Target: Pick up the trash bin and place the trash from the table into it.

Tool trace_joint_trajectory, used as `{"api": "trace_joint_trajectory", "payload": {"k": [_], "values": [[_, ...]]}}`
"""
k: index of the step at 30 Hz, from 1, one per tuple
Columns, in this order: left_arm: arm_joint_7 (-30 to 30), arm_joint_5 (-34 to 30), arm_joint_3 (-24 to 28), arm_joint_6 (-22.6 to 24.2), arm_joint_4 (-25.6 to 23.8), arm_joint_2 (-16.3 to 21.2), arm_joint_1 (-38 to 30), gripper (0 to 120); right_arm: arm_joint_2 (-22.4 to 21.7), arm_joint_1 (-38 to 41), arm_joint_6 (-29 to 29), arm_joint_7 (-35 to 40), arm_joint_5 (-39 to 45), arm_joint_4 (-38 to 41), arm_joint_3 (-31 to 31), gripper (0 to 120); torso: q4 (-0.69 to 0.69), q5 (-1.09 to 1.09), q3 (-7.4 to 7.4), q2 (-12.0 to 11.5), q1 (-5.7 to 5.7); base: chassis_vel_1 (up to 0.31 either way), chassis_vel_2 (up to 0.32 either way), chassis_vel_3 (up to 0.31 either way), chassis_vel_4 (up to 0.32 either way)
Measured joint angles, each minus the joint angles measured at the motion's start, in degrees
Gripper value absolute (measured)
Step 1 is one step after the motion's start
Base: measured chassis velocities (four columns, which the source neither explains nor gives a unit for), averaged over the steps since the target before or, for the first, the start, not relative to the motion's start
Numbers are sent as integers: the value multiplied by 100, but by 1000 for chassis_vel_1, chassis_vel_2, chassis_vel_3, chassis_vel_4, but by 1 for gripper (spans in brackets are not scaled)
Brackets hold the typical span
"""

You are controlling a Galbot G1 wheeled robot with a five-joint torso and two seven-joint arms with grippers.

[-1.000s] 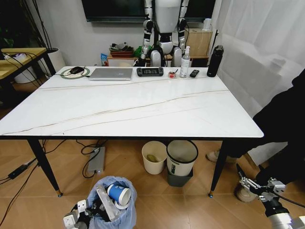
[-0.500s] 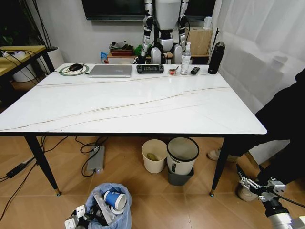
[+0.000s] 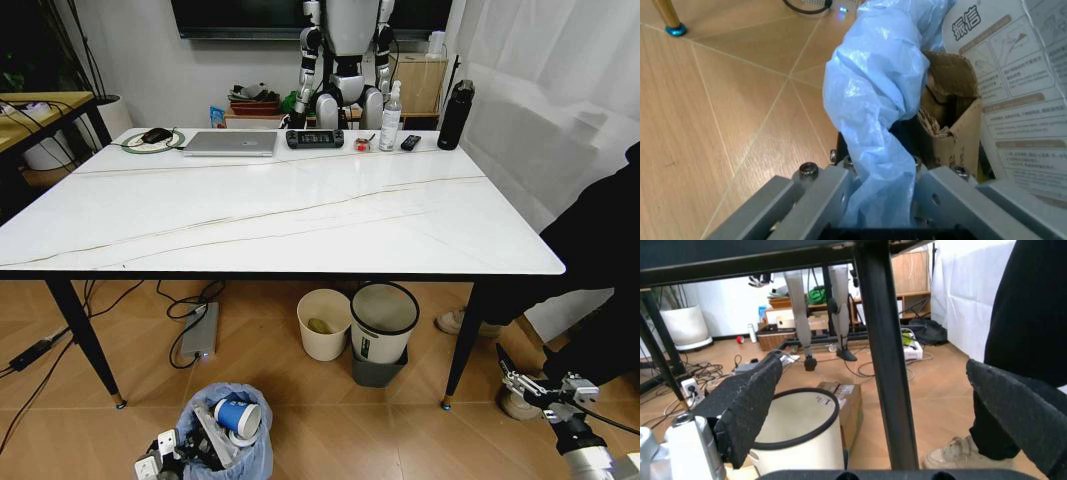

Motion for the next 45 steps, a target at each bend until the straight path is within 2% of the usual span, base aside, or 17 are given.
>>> {"api": "trace_joint_trajectory", "payload": {"k": [14, 30, 32, 35, 39, 45], "values": [[33, -39, -97, -231, 183, -17, -50, 0, 0, 0, 0, 0, 0, 0, 0, 100, -2, 0, -32, -53, -21, 0, 0, 0, 0], [89, -116, -248, -503, 759, -96, -350, 0, 0, 0, 0, 0, 0, 0, 0, 100, -2, 0, -10, -14, -5, 0, 0, 0, 0], [91, -122, -260, -512, 791, -115, -372, 2, 0, 0, 0, 0, 0, 0, 0, 100, -2, 0, -8, -11, -3, 0, 0, 0, 0], [95, -126, -280, -524, 826, -131, -397, 14, 0, 0, 0, 0, 0, 0, 0, 100, -2, 2, -5, -6, -1, 0, 0, 0, 0], [96, -126, -290, -541, 877, -135, -418, 23, 0, 0, 0, 0, 0, 0, 0, 100, -2, 0, -4, -4, 0, 0, 0, 0, 0], [101, -123, -314, -605, 945, -129, -424, 30, 0, 0, 0, 0, 0, 0, 0, 100, -2, 0, -1, 1, 2, 0, 0, 0, 0]]}}
